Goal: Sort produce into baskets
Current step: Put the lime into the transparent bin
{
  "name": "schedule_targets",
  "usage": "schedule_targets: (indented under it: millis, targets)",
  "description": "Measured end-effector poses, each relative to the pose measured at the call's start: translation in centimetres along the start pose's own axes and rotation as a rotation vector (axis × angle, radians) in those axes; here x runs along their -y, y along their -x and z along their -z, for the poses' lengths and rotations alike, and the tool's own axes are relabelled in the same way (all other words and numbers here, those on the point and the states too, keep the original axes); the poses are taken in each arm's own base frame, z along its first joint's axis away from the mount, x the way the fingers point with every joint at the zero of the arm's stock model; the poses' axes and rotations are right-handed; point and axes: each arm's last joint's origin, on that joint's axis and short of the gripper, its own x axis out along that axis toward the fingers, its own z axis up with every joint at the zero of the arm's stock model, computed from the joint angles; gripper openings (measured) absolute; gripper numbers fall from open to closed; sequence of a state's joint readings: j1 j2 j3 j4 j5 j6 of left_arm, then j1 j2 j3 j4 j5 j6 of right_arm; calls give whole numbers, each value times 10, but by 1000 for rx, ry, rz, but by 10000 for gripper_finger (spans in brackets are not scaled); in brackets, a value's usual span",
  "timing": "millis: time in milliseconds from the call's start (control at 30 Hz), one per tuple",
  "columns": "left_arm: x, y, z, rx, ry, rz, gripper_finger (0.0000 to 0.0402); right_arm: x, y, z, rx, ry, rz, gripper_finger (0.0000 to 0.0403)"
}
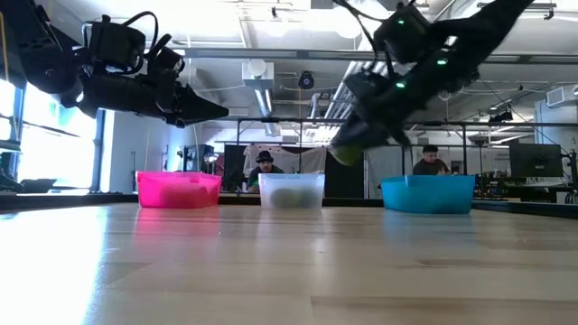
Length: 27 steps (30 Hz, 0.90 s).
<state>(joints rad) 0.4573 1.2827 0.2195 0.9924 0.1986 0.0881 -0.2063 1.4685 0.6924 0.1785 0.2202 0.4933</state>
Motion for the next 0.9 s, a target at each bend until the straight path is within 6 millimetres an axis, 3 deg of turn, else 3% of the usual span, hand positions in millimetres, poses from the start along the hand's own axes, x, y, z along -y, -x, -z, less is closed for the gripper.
schedule_targets:
  millis: [267, 433, 667, 900]
  targets:
    - [0, 0, 0, 0, 5, 0, 0, 12, -50, -66, 90, 132, 44, 110]
    - [0, 0, 0, 0, 1, -1, 0, 30, -89, -102, 42, 180, 77, 110]
    - [0, 0, 0, 0, 1, -1, 0, 63, -132, -127, -39, 152, 120, 113]
    - [0, 0, 0, 0, 5, -1, 0, 75, -155, -128, -98, 156, 149, 120]
